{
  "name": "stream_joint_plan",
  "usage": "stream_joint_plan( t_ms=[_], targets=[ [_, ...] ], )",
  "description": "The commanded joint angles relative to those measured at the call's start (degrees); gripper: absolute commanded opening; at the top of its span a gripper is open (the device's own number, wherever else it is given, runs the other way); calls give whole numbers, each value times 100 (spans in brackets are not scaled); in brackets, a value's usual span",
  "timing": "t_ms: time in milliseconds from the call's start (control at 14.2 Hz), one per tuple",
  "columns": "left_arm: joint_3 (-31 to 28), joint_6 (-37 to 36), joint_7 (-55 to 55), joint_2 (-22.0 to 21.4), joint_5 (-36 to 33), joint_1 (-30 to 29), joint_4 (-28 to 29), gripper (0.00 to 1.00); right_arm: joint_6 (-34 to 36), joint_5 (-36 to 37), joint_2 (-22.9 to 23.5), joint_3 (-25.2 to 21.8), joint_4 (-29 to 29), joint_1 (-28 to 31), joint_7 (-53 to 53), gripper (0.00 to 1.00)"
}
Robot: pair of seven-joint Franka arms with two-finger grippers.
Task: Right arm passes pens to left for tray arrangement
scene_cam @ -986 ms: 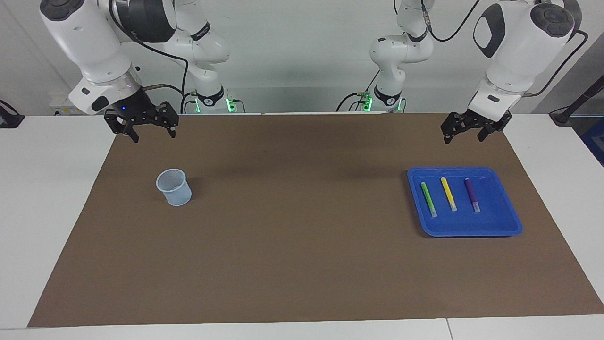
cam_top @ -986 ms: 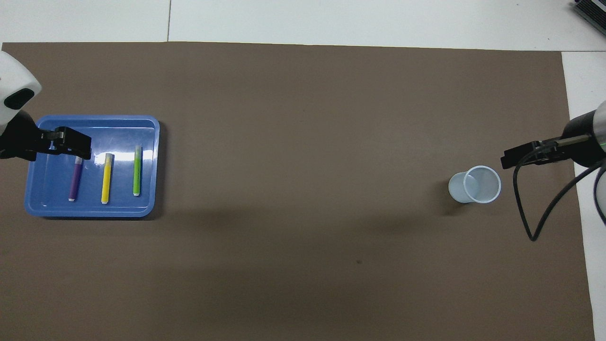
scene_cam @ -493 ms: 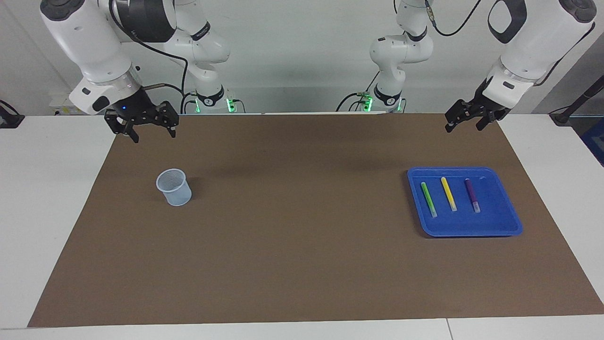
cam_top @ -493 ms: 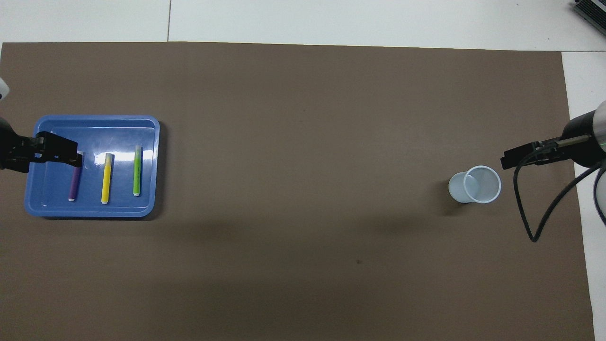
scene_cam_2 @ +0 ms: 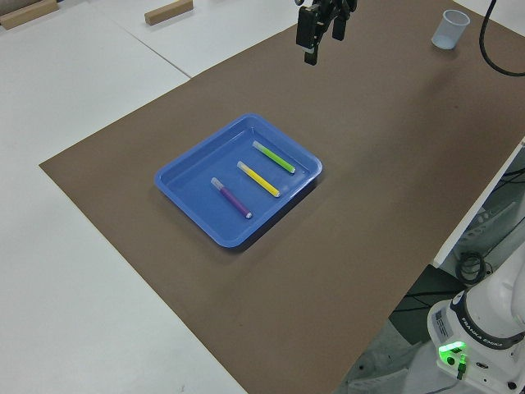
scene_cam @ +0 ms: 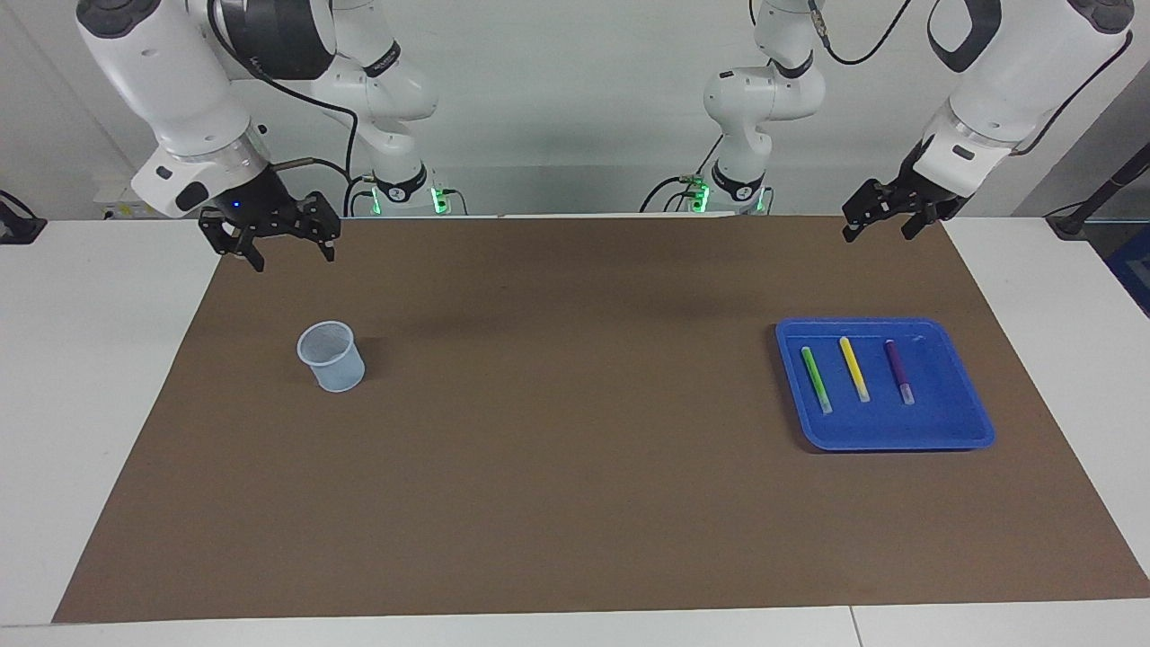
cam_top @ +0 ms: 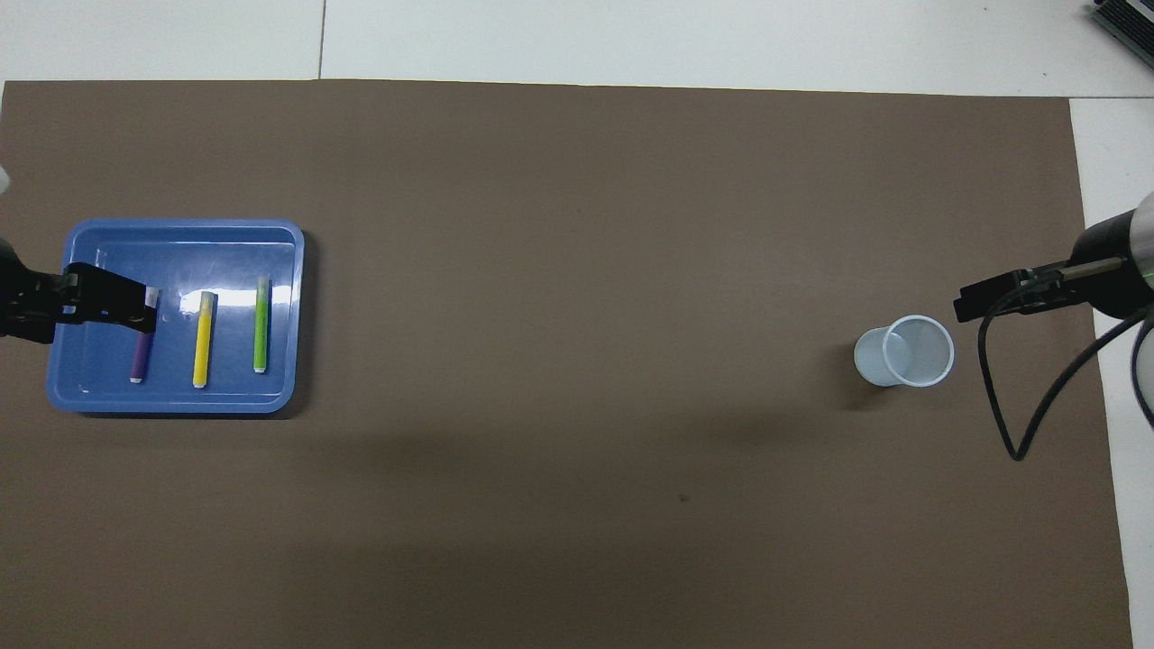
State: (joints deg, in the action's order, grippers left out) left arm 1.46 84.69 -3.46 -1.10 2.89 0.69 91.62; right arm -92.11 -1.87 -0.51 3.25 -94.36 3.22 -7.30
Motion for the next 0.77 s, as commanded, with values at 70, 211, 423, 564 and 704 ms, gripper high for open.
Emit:
stream_joint_plan(
  t_ms=[70,211,423,564,704],
  targets=[
    [-102,-67,12,-22,-325,204,-92,100,-27,-77,-168,-18,-109,3,-87,100],
    [-102,-67,12,-22,-395,195,-127,100,-27,-77,-168,-18,-117,3,-96,100],
    [-93,-85,12,4,-395,160,-197,100,-27,-77,-168,-18,-117,3,-96,100],
    [-93,-76,12,13,-369,151,-197,100,-27,-77,-168,-18,-117,3,-96,100],
    [-85,-67,12,13,-360,151,-197,100,-27,-68,-168,-18,-117,3,-96,100]
  ],
)
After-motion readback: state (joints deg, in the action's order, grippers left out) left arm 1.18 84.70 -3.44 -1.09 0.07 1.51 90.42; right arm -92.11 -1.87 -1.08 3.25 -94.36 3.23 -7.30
